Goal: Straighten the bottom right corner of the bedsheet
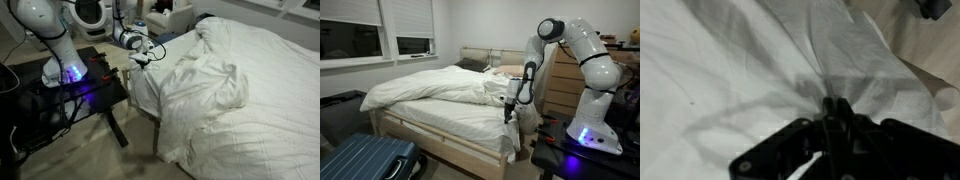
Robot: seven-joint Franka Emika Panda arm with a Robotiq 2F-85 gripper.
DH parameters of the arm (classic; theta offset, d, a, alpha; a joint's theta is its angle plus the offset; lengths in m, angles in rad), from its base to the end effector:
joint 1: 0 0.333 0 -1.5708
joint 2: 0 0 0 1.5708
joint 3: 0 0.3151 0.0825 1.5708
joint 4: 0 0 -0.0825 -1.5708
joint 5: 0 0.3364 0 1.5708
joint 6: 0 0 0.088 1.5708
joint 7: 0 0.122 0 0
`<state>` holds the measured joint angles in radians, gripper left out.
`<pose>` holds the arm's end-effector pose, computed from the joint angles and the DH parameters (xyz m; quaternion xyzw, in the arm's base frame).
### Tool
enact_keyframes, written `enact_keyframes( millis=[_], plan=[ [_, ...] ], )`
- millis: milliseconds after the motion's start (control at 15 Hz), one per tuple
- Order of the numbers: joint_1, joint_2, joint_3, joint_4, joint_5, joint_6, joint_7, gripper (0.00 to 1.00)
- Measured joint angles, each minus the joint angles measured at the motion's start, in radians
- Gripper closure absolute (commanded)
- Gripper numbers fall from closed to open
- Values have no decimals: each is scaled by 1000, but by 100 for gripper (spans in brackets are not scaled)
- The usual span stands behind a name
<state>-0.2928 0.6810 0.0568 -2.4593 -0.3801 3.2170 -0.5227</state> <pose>0.4335 -0.0635 0.0765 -0.9461 -0.3203 -0.0476 0.0071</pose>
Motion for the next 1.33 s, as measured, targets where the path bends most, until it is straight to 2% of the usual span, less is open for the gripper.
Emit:
enact_keyframes(
  millis=[200,400,667,933,1000,1067,1333],
  plan=[
    [1,-2,2,7,0,-60,1,100],
    [0,-16,28,47,15,-225,1,100],
    [2,-25,78,109,91,-457,-1,100],
    [11,-25,91,163,151,-597,-1,100],
    [15,-25,91,171,161,-617,-1,74],
    [17,-25,91,177,171,-638,-1,73],
    [26,-25,89,168,219,-828,-1,43]
  ],
)
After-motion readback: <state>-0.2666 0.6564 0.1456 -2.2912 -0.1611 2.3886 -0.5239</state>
